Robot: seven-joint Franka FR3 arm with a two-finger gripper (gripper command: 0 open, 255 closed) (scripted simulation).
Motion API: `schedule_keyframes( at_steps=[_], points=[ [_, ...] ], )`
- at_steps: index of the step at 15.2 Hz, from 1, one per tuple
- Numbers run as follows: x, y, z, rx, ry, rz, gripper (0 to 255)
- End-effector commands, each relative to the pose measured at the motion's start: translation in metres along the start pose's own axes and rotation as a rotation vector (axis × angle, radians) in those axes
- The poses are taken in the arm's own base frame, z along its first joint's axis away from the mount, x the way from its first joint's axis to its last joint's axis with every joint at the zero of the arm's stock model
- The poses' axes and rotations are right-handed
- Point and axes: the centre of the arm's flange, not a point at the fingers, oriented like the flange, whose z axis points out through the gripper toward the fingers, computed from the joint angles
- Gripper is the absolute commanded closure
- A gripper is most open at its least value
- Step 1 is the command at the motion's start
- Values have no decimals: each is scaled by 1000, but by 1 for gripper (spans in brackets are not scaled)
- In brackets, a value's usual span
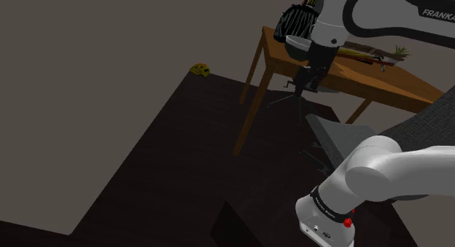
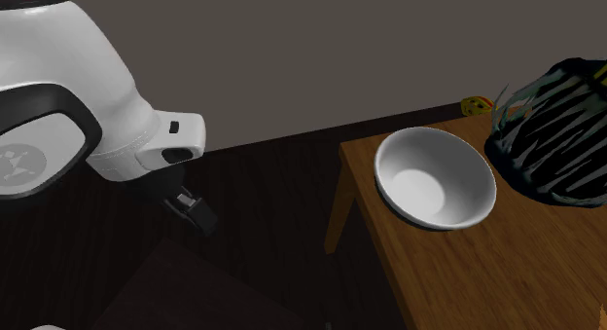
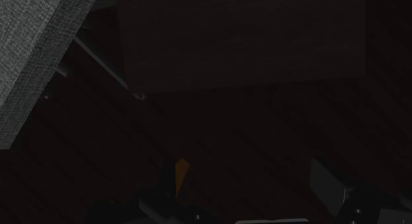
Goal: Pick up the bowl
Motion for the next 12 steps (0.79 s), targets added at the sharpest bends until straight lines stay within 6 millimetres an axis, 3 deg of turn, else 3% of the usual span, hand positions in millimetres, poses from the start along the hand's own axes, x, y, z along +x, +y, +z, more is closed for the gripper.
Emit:
schedule_keyframes(
  at_steps=[1,12],
  points=[
    [0,0,0,0,0,0,0],
    [97,92,-27,-63,14,-4,0]
  ],
)
